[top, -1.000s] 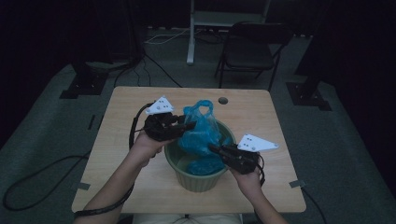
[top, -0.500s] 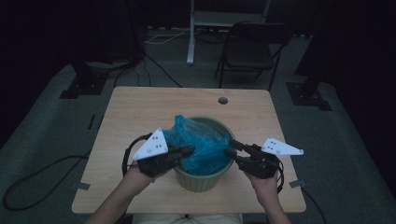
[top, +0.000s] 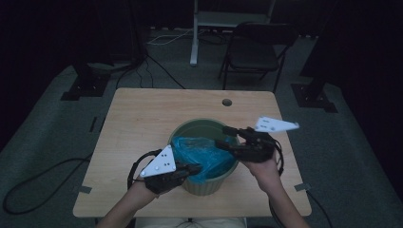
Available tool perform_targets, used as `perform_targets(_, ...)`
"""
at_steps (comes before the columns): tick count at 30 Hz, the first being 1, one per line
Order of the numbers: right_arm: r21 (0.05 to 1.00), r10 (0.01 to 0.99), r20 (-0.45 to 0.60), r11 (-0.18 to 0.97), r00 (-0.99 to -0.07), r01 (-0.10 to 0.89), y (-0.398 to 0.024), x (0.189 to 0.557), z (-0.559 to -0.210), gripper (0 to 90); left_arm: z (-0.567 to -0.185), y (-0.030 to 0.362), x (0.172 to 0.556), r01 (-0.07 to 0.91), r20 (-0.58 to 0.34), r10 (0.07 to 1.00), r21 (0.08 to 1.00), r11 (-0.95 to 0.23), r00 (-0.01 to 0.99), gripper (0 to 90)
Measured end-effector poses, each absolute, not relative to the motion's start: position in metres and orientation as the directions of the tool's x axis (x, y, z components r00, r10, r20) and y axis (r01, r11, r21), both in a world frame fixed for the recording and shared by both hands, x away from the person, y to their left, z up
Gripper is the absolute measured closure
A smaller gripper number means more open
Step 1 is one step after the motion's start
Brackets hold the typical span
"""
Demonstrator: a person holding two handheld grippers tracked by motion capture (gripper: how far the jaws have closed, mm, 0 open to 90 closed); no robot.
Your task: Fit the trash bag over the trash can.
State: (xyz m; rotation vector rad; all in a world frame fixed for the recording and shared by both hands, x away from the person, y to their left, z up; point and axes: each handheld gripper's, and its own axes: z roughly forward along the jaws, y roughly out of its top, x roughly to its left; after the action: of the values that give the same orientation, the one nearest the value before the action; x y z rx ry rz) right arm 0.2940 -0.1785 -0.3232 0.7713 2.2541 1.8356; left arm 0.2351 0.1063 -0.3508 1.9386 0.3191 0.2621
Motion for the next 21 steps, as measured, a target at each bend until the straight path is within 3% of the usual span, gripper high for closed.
perform_targets(5,0.905,0.405,0.2,0.273,-0.892,0.327,-0.142,0.317,-0.32,41.0,-0.351,0.108,0.236,0.112,0.02,0.349,0.929,-0.353,0.937,90.0)
perform_targets(6,0.891,0.391,0.211,0.3,-0.896,0.341,-0.138,0.321,-0.322,46.3,-0.351,0.108,0.236,0.112,0.02,0.349,0.929,-0.353,0.937,90.0)
perform_targets(8,0.875,0.389,0.213,0.332,-0.896,0.352,-0.133,0.325,-0.324,68.3,-0.352,0.111,0.236,0.116,0.017,0.357,0.93,-0.348,0.934,87.6)
perform_targets(9,0.864,0.378,0.216,0.355,-0.9,0.357,-0.132,0.327,-0.326,83.1,-0.352,0.113,0.236,0.117,0.017,0.359,0.93,-0.349,0.933,82.6)
perform_targets(10,0.87,0.392,0.205,0.347,-0.897,0.35,-0.135,0.327,-0.327,90.0,-0.352,0.115,0.236,0.123,0.014,0.366,0.929,-0.348,0.931,72.3)
perform_targets(12,0.881,0.426,0.186,0.327,-0.885,0.343,-0.141,0.325,-0.326,90.0,-0.351,0.123,0.235,0.137,0.014,0.391,0.925,-0.353,0.92,59.5)
perform_targets(13,0.892,0.454,0.173,0.303,-0.874,0.334,-0.147,0.323,-0.325,90.0,-0.352,0.128,0.235,0.149,0.011,0.407,0.922,-0.359,0.913,47.5)
perform_targets(14,0.903,0.479,0.154,0.288,-0.864,0.32,-0.152,0.32,-0.324,90.0,-0.352,0.132,0.235,0.154,0.011,0.418,0.92,-0.359,0.909,43.7)
perform_targets(21,0.936,0.562,0.143,0.191,-0.814,0.296,-0.191,0.307,-0.319,90.0,-0.358,0.164,0.241,0.22,-0.023,0.515,0.919,-0.326,0.857,37.1)
